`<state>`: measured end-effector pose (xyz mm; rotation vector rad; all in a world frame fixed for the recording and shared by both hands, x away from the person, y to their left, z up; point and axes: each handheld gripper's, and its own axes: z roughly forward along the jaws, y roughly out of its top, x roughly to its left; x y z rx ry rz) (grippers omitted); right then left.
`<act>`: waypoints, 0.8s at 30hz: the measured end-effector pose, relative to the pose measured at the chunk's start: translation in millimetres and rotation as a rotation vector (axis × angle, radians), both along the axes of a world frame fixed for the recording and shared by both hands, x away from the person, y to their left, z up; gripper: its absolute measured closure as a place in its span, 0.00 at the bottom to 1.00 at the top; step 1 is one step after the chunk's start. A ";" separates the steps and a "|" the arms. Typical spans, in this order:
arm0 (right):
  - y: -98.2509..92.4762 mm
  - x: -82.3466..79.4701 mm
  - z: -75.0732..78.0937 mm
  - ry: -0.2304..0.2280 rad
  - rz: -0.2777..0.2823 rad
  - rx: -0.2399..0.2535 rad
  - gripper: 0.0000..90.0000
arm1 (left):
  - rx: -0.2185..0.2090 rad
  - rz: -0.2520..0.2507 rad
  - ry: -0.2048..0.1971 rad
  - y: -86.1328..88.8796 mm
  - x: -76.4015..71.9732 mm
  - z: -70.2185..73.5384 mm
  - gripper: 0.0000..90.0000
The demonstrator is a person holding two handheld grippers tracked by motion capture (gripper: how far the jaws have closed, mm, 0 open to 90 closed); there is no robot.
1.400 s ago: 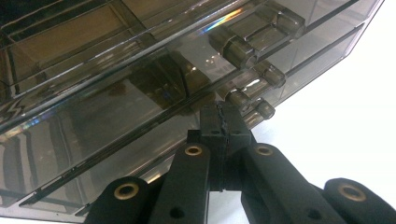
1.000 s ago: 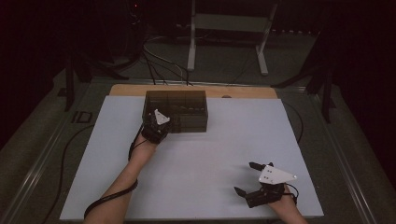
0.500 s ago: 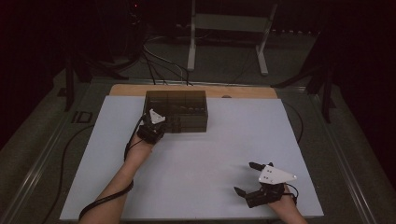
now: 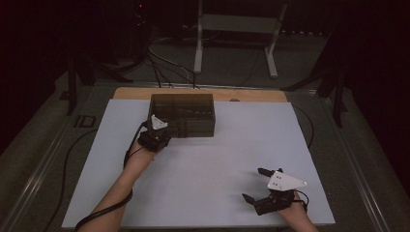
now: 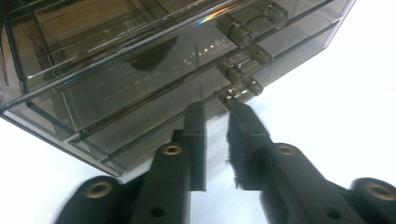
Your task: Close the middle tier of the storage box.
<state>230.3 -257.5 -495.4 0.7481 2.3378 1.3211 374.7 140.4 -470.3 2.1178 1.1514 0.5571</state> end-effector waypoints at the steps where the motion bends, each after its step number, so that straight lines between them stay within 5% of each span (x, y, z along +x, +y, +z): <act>1: 0.0 0.0 0.0 0.001 -0.001 0.000 0.00 | 0.005 0.002 0.001 -0.5 -1.1 0.3 0.78; 18: 0.3 -0.1 -0.2 0.001 -0.001 -0.003 0.00 | 0.010 0.004 0.076 -3.4 -5.8 -0.3 0.25; 24: 0.3 -0.1 -0.1 0.000 -0.002 -0.004 0.00 | -0.031 -0.020 0.088 -0.3 -7.4 2.0 0.04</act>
